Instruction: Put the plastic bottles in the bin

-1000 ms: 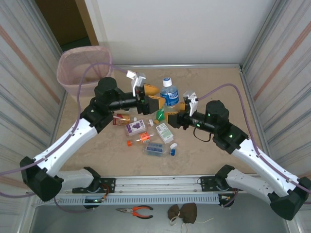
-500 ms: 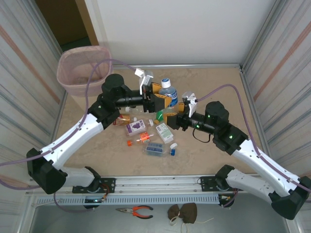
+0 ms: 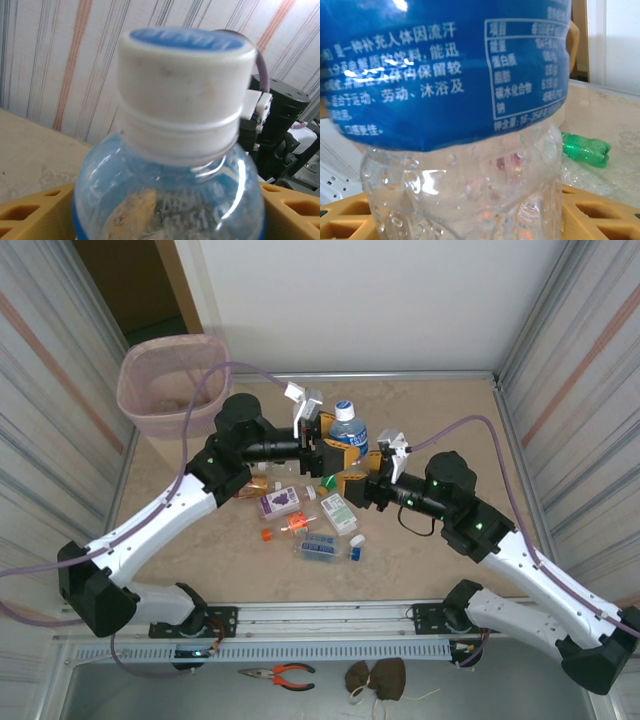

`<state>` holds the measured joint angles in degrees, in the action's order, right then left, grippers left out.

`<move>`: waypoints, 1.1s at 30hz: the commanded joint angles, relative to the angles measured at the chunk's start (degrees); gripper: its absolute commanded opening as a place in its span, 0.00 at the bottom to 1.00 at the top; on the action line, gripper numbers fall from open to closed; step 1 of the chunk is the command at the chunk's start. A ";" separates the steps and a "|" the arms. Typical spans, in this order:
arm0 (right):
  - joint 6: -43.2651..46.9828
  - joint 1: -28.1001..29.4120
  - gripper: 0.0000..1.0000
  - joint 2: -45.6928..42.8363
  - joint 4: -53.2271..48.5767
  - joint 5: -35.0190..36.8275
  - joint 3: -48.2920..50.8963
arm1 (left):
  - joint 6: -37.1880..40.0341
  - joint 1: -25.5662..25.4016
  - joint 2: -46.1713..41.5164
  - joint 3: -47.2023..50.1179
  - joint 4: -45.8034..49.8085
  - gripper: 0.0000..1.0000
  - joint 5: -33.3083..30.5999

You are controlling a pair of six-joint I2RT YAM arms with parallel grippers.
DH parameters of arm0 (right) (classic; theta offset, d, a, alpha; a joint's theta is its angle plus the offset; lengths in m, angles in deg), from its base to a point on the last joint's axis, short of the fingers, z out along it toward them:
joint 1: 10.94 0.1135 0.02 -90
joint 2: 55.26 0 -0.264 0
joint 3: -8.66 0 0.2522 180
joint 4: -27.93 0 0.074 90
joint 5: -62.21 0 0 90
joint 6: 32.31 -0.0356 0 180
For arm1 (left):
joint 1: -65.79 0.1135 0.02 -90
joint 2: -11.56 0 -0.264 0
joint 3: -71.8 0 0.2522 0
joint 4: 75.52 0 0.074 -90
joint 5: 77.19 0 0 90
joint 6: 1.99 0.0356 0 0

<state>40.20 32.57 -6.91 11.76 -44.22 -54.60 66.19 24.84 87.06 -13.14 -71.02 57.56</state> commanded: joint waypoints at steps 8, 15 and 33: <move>0.09 0.37 0.61 -1.60 -0.05 1.45 -1.23 | 1.17 -0.54 0.20 -1.33 -2.18 0.66 0.23; -0.30 0.75 0.69 -1.58 -1.57 2.17 -2.11 | 1.27 -0.54 -0.24 -0.99 -2.55 0.59 -0.96; 0.71 2.08 0.91 -11.99 -11.67 10.64 -2.49 | 11.64 14.23 -7.78 -8.44 23.59 0.59 -9.71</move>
<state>40.15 34.12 -17.46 2.71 -36.53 -55.14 73.56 36.18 82.10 -17.51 -54.91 50.29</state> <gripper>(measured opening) 0.912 0.591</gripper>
